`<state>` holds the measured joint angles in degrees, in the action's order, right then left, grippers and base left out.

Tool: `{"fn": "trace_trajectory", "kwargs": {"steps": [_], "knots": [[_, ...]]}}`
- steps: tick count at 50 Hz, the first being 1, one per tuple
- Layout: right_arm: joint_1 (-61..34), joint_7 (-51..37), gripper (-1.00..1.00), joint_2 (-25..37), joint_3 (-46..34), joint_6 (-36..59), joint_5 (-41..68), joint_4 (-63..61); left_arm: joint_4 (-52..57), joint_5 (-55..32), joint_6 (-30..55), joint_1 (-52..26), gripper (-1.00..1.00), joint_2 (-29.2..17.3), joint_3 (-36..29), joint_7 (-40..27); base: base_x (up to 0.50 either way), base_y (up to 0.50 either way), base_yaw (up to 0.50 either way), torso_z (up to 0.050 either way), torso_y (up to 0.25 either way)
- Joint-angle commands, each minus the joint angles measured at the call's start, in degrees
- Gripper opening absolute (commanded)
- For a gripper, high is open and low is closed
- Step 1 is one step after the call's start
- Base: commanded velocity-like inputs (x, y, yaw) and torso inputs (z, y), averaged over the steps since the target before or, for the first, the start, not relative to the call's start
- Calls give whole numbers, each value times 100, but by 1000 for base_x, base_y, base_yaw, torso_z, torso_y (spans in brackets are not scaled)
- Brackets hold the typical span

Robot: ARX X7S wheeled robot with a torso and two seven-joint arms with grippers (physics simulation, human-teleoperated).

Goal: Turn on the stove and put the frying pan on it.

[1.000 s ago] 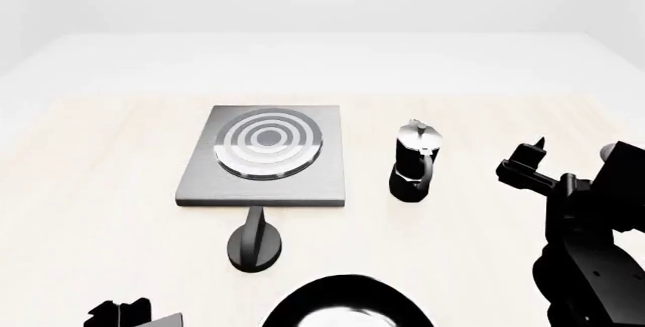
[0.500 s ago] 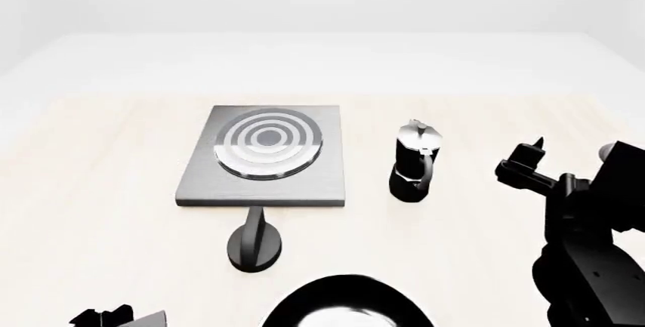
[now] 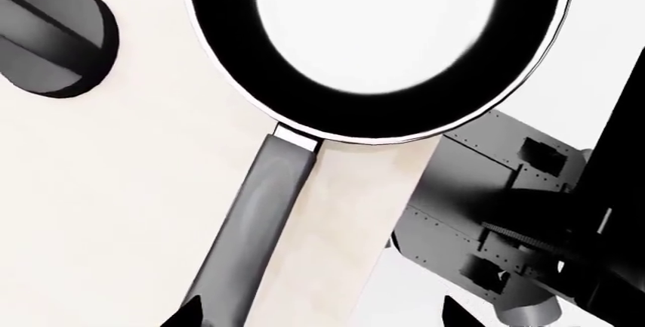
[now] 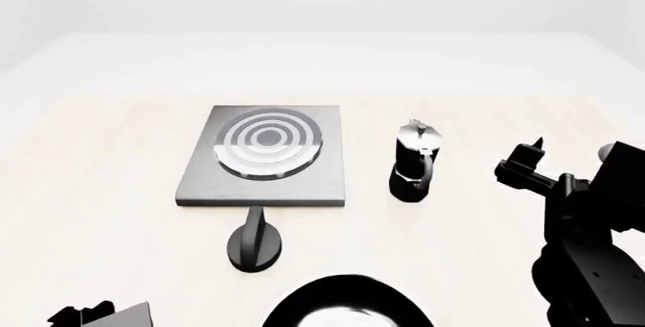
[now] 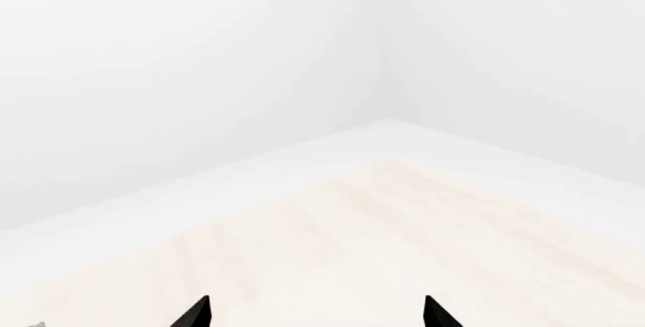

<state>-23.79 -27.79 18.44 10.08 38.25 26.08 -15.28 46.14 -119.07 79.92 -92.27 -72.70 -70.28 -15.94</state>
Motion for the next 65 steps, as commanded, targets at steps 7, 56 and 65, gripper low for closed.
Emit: {"fn": "trace_trajectory", "kwargs": {"steps": [7,56,65], "knots": [[-15,-28,100,14,-34,15,26,-15,-317,-587,316,-568,100,127,-215,-596,0,0,0,0,0],[-12,-41,100,53,-114,-63,78,23,-622,2399,-145,794,100,709,-211,1186,0,0,0,0,0],[-9,-63,100,66,-123,-45,97,-21,-688,3030,-372,1122,100,777,-339,1628,0,0,0,0,0]]}}
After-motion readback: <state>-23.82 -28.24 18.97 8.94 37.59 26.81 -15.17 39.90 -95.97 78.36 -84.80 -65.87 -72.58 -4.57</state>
